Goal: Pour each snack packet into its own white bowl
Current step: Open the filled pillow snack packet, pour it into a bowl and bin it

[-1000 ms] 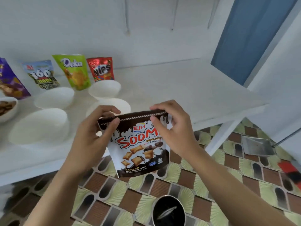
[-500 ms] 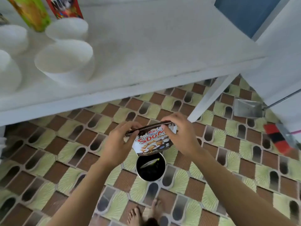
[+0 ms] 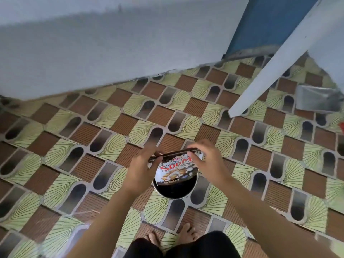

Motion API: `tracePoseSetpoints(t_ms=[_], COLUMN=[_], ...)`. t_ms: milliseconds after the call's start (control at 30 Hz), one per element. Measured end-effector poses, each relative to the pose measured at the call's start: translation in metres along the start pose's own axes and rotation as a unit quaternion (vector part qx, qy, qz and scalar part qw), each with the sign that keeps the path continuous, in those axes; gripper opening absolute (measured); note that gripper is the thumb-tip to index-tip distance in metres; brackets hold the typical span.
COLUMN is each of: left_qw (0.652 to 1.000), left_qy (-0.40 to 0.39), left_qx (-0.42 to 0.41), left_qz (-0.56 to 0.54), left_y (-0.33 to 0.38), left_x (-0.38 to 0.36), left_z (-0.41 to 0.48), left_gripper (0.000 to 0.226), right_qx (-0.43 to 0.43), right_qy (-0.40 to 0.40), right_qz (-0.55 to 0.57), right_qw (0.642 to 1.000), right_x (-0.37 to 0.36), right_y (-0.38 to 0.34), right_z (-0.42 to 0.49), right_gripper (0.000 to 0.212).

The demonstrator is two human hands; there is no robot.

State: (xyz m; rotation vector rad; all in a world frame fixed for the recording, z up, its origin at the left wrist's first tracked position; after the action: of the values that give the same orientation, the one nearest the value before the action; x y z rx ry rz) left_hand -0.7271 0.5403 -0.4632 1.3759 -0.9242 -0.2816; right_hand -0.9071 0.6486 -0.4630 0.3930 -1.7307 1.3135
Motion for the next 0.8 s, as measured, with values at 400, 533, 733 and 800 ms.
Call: tracePoseSetpoints(t_ms=[400,533,733,800], left_qw=[0.992,0.996,0.998,0.997], left_qy=[-0.086,-0.077,-0.028,0.001], left_qx=[0.087,0.055,-0.029,-0.049], left_qz=[0.008,0.006,0.043,0.067], left_y=[-0.105,-0.037,0.145,0.207], left_x=[-0.048,-0.018,0.079,0.120], left_z=[0.004,0.010,0.015,0.011], left_gripper=[0.028,0.020,0.017,0.017], right_qx=[-0.032,-0.018,0.047,0.082], right_qy=[-0.067,-0.047,0.000,0.013], right_qz=[-0.053,-0.029,0.027,0.032], right_qw=[0.996,0.998,0.999,0.996], right_x=[-0.078,-0.029,0.103,0.152], right_y=[0.057,0.013,-0.122,-0.176], right_z=[-0.007,-0.001,0.026,0.033], right_gripper=[0.031,0.026,0.014,0.011])
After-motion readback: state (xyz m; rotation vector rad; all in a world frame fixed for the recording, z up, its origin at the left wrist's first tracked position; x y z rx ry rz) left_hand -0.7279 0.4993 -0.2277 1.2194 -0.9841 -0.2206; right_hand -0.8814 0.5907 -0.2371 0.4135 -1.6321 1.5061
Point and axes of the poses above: each hand's wrist, its own z-axis towards the middle knuckle, its own x-axis out of the back of the hand, y = z × x, the point moved 9 cm from there along z, towards the middle knuckle, and after that the axes turned 13 degrees about -z, right-handed, at the moved point
